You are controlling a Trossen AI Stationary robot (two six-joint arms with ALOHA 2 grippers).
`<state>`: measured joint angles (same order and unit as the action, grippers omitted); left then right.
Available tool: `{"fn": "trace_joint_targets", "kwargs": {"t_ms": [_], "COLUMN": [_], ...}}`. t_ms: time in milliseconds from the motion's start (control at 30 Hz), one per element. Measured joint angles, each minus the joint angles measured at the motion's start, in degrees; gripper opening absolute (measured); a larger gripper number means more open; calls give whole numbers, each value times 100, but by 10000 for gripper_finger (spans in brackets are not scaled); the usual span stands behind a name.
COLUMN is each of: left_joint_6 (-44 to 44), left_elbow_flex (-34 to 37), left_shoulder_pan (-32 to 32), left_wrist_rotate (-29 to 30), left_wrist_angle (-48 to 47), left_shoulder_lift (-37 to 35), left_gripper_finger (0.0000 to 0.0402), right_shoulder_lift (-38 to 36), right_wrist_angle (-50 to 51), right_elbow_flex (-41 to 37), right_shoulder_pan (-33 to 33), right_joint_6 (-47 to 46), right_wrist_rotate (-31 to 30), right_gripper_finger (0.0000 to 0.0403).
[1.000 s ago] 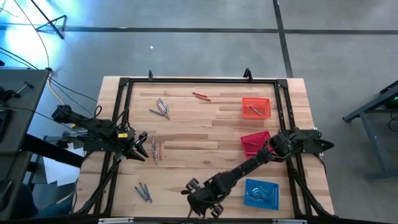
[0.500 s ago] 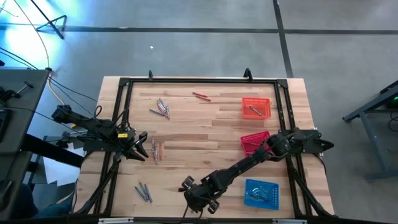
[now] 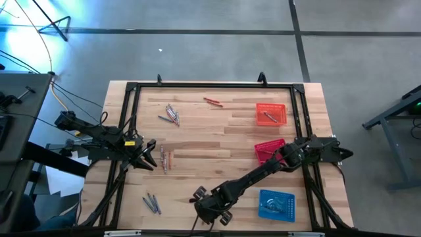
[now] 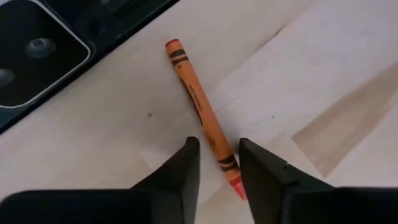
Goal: Sort crayons
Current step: Put the orange crayon into the red bin
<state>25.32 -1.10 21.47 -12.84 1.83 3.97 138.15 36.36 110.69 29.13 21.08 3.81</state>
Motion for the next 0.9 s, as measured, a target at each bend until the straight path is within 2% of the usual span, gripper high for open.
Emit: {"fn": "trace_joint_targets", "kwargs": {"t_ms": [233, 300, 433, 700, 900], "left_joint_6": [0, 0, 0, 0, 0], "left_elbow_flex": [1, 0, 0, 0, 0], "left_shoulder_pan": [0, -1, 0, 0, 0], "left_wrist_rotate": [0, 0, -2, 0, -1], "left_wrist_angle": [0, 0, 0, 0, 0], "left_shoulder_lift": [0, 0, 0, 0, 0], "left_gripper_finger": [86, 86, 86, 86, 86], "right_shoulder_lift": [11, 11, 17, 11, 38], "right_wrist_angle": [74, 83, 87, 97, 426], "right_elbow_flex": [0, 0, 0, 1, 296], "right_shoulder_pan": [-120, -153, -208, -217, -217], "right_joint_6": [-790, -1017, -1319, -1357, -1359], "right_wrist_rotate": [198, 244, 433, 539, 565], "right_gripper_finger": [19, 8, 9, 3, 2]}}
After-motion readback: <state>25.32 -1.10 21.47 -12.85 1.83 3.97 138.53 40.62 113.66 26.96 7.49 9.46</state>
